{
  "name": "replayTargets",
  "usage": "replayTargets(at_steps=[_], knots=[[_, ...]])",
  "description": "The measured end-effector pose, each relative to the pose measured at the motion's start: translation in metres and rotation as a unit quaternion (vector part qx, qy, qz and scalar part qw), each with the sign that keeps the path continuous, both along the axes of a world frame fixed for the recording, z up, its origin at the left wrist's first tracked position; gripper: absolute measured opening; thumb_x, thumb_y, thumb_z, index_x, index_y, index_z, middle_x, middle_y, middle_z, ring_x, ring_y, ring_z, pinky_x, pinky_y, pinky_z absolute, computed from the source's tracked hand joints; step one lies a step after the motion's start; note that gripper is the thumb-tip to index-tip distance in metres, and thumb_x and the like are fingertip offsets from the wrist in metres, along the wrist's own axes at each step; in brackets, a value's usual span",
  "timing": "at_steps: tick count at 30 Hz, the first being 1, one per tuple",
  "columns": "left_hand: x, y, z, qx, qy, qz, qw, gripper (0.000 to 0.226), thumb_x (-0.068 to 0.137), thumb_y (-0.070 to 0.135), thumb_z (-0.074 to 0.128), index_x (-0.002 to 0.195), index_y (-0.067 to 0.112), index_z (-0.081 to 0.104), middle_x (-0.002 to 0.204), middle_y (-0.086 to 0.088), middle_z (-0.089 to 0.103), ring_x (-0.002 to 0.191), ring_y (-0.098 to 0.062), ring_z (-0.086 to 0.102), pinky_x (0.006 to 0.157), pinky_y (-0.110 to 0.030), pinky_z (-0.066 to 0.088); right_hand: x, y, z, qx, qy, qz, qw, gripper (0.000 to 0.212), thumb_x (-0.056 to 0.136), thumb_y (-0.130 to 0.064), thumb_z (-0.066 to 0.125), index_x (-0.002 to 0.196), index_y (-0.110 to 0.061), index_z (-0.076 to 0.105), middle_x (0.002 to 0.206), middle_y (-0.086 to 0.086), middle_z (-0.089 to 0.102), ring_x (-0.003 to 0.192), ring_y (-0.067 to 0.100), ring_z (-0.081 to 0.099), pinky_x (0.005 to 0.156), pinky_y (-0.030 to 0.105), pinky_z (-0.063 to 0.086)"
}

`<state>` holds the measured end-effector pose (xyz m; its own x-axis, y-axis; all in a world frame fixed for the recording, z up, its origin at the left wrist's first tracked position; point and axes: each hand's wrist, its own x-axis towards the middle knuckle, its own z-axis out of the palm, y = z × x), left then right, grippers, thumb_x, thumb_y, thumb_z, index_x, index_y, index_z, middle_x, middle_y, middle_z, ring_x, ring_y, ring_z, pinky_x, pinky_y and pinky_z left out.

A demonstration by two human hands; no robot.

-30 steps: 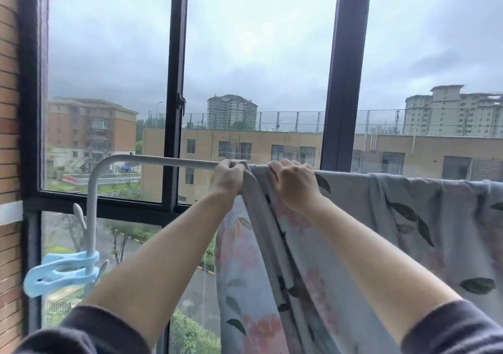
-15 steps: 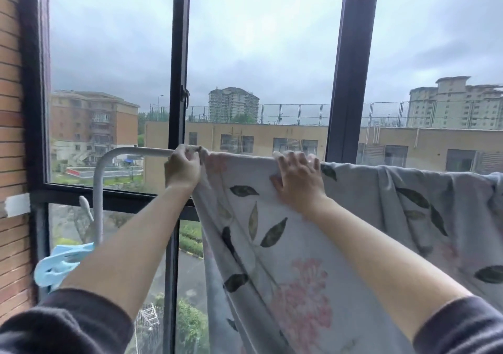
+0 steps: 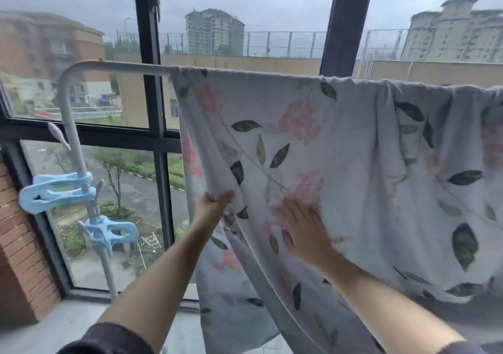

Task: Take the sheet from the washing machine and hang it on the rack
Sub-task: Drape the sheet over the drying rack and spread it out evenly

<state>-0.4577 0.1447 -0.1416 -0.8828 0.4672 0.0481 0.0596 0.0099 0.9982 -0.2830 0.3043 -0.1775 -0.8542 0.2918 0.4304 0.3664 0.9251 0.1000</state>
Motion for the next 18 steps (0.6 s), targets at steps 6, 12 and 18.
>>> replayTargets(at_steps=[6,12,18], knots=[[0.046,0.020,-0.069,-0.029,-0.064,-0.047,0.996,0.021,0.086,0.018,0.069,0.103,0.007,0.063,0.088,-0.004,0.066,0.071,-0.014,0.060,0.062,-0.020,0.048,0.062,0.002,-0.092,-0.132,-0.078,-0.056,0.987,0.045,0.095,-0.032,0.044,0.139,-0.023,0.038,0.138,-0.003,0.044,0.125,0.020,0.045,0.097,0.034,0.040],[0.073,0.037,-0.133,-0.103,-0.101,-0.114,0.983,0.046,0.070,0.026,0.079,0.104,-0.001,0.067,0.103,-0.017,0.070,0.082,-0.022,0.065,0.067,-0.030,0.053,0.115,0.006,-0.162,-0.273,-0.245,-0.157,0.917,0.051,0.090,-0.045,0.049,0.135,-0.024,0.038,0.133,0.000,0.048,0.119,0.022,0.049,0.097,0.037,0.044],[0.110,0.053,-0.187,-0.177,-0.137,-0.216,0.951,0.028,0.055,0.024,0.082,0.073,0.014,0.063,0.068,-0.003,0.063,0.065,-0.020,0.054,0.055,-0.029,0.046,0.162,0.018,-0.205,-0.297,-0.267,-0.249,0.882,0.052,0.089,-0.051,0.049,0.131,-0.022,0.039,0.128,0.001,0.051,0.118,0.022,0.051,0.094,0.035,0.043]])
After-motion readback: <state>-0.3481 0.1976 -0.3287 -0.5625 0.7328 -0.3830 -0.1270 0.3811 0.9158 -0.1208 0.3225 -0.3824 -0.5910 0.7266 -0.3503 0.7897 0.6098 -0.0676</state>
